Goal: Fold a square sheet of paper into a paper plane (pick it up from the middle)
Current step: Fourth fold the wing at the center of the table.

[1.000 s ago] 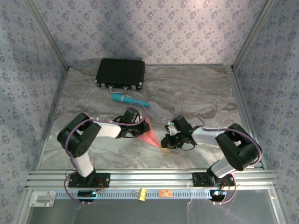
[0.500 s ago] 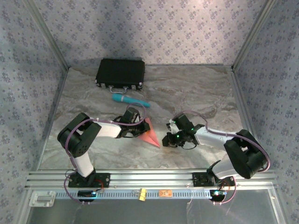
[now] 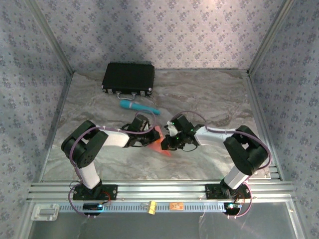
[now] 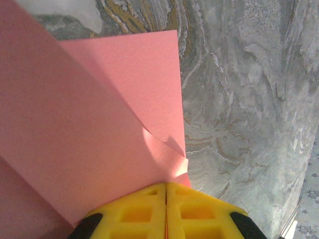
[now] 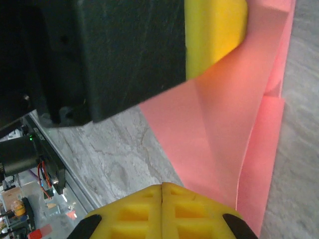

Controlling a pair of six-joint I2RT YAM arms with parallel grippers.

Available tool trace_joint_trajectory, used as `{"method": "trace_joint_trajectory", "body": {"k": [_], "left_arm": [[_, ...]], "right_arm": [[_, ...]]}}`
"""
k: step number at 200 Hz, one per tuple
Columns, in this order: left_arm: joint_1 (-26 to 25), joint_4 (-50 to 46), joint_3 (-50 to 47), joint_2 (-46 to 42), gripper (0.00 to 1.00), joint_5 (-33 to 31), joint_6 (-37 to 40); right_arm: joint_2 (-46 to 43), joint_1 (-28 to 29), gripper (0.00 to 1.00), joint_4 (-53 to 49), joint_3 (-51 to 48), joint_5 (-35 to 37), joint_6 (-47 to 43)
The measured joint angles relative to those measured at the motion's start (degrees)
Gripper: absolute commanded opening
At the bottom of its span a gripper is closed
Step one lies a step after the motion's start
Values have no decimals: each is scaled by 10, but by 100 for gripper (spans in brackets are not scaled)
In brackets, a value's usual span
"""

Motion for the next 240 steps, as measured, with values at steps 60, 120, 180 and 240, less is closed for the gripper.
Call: {"method": "trace_joint_trajectory", "body": {"k": [60, 120, 180, 240], "left_arm": [[0, 0, 0, 0, 8, 0, 0], [0, 0, 0, 0, 8, 1, 0], [0, 0, 0, 0, 8, 2, 0], [0, 0, 0, 0, 8, 2, 0]], "right_arm": [[36, -1, 6, 31, -27, -1, 0], [9, -15, 7, 75, -75, -7, 0], [-35, -24, 7, 66, -118, -7, 0], [-78, -26, 7, 71, -164, -6, 10]]}}
